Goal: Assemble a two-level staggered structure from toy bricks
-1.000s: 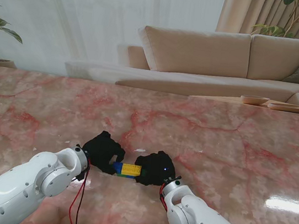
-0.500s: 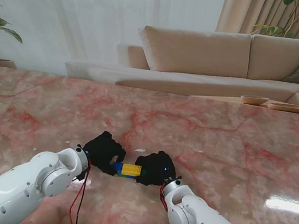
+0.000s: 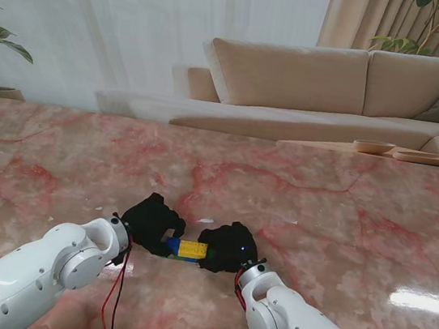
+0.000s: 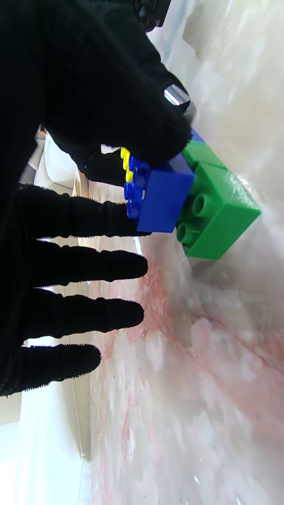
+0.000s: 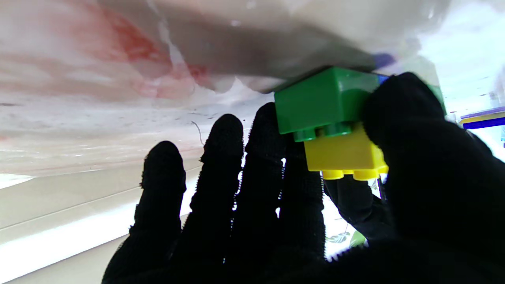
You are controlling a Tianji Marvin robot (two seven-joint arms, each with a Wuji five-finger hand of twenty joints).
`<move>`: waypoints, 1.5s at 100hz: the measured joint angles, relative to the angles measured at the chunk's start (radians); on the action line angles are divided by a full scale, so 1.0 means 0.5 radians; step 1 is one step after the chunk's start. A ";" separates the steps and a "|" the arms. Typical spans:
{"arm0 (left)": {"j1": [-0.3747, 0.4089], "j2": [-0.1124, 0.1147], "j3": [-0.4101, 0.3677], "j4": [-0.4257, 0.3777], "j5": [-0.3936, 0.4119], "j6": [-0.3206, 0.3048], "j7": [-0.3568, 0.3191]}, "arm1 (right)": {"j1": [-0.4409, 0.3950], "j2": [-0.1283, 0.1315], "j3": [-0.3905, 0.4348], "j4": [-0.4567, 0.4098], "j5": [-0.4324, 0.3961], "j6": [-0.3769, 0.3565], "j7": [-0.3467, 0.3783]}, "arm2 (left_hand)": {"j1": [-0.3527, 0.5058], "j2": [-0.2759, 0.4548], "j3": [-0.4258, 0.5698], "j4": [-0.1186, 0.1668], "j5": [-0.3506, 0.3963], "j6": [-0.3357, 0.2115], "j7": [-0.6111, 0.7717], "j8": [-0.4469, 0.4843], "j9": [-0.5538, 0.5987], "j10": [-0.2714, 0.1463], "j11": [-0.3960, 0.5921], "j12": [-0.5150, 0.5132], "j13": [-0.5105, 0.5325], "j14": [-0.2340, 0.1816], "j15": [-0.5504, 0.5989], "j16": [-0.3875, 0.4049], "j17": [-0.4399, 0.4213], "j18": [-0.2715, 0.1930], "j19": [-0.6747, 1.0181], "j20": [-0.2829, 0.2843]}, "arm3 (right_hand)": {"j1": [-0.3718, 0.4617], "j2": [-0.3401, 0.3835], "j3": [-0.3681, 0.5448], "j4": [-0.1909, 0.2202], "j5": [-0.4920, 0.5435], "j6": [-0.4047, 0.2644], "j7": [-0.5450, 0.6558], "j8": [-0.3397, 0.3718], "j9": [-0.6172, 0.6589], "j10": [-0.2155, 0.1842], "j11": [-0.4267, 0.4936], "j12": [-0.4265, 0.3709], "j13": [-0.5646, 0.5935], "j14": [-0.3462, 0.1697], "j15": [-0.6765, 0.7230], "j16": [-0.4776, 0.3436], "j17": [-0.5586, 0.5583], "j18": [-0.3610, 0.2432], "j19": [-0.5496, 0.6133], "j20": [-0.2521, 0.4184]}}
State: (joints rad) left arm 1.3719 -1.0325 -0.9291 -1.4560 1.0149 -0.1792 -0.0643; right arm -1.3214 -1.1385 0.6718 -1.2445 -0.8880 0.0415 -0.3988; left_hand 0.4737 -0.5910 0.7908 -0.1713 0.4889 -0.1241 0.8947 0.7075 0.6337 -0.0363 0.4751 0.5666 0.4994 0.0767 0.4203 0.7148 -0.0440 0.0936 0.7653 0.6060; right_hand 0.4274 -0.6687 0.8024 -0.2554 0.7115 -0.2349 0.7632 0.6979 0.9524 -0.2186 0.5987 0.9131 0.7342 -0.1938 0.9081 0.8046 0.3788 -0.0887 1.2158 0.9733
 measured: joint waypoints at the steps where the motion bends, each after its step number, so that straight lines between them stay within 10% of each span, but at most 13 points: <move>1: 0.002 0.000 -0.003 0.000 -0.001 -0.003 0.000 | 0.000 0.000 0.000 0.000 0.000 0.000 0.000 | 0.000 0.000 0.000 0.000 -0.005 0.000 -0.007 -0.002 0.000 0.000 0.000 0.000 0.000 0.000 0.000 0.000 0.000 0.000 -0.008 0.000 | 0.000 0.000 0.000 0.000 0.000 0.000 0.000 0.000 0.000 0.000 0.000 0.000 0.000 0.000 0.000 0.000 0.000 0.000 0.000 0.003; 58: 0.096 0.002 -0.118 -0.063 -0.046 -0.121 -0.011 | 0.004 -0.002 -0.012 0.000 0.003 0.001 -0.003 | -0.102 -0.024 -0.001 0.000 -0.063 0.041 -0.123 -0.040 -0.060 -0.001 -0.052 -0.024 -0.049 0.000 -0.078 -0.019 -0.003 0.000 -0.204 0.000 | 0.000 0.000 0.000 0.000 0.000 0.000 0.000 0.000 0.000 0.000 0.000 0.000 0.000 0.000 0.000 0.000 0.000 0.000 0.000 0.016; 80: 0.144 -0.014 -0.183 -0.067 -0.060 -0.109 0.106 | 0.004 -0.002 -0.012 0.000 0.003 0.002 -0.001 | -0.102 -0.020 -0.087 0.002 -0.151 0.166 -0.673 -0.563 -0.364 0.002 -0.237 -0.214 -0.249 0.000 -0.228 -0.106 -0.007 -0.001 -0.465 0.001 | 0.000 0.000 0.000 0.000 0.000 0.000 0.000 0.000 0.000 0.000 0.000 0.000 0.000 0.000 0.000 0.000 0.000 0.000 0.000 0.016; 100: 0.253 -0.050 -0.311 -0.154 -0.248 -0.017 0.132 | 0.004 -0.002 -0.012 -0.002 0.002 0.006 0.001 | -0.102 0.043 -0.120 0.043 -0.125 0.171 -0.611 -0.625 -0.276 0.004 -0.175 -0.226 -0.251 0.000 -0.204 -0.107 -0.007 -0.001 -0.509 0.107 | 0.000 0.000 0.000 0.000 0.000 0.000 0.000 0.000 0.000 0.000 0.000 0.000 0.000 0.000 0.000 0.000 0.000 0.000 0.000 0.016; 131: 0.380 -0.070 -0.406 -0.260 -0.233 -0.046 0.232 | 0.008 -0.002 -0.018 0.000 0.003 0.005 0.000 | -0.016 -0.174 0.068 -0.051 0.285 -0.109 0.103 -0.183 0.317 -0.047 0.238 0.243 0.283 0.009 0.249 0.351 0.051 0.016 0.105 0.204 | 0.000 0.000 0.000 0.000 0.000 0.000 0.000 0.000 0.000 0.000 0.000 0.000 0.000 0.000 0.000 0.000 0.000 0.000 0.000 0.016; 150: 0.400 -0.065 -0.404 -0.257 -0.170 -0.081 0.259 | 0.013 -0.004 -0.024 0.003 0.005 0.005 -0.002 | 0.215 -0.250 0.018 -0.124 0.441 -0.265 0.245 -0.341 0.534 -0.070 0.288 0.346 0.435 0.009 0.322 0.387 0.098 0.021 0.181 0.204 | 0.000 0.000 0.000 0.000 0.000 0.000 0.000 0.000 0.000 0.000 0.000 0.000 0.000 0.000 0.000 0.000 0.000 0.000 0.000 0.016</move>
State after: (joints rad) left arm 1.5718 -1.0648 -1.1310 -1.5847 0.9297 -0.2195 0.0651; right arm -1.3152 -1.1403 0.6599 -1.2428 -0.8855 0.0441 -0.4000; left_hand 0.5811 -0.7162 0.7999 -0.2331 0.7096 -0.2565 1.0174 0.5371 0.9006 -0.0714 0.6192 0.7396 0.7169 0.0812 0.5813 0.9083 0.0051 0.1039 0.8556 0.7080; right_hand 0.4274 -0.6687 0.8024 -0.2554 0.7115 -0.2350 0.7632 0.6979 0.9524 -0.2187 0.5987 0.9131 0.7343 -0.1938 0.9081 0.8047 0.3786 -0.0887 1.2158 0.9815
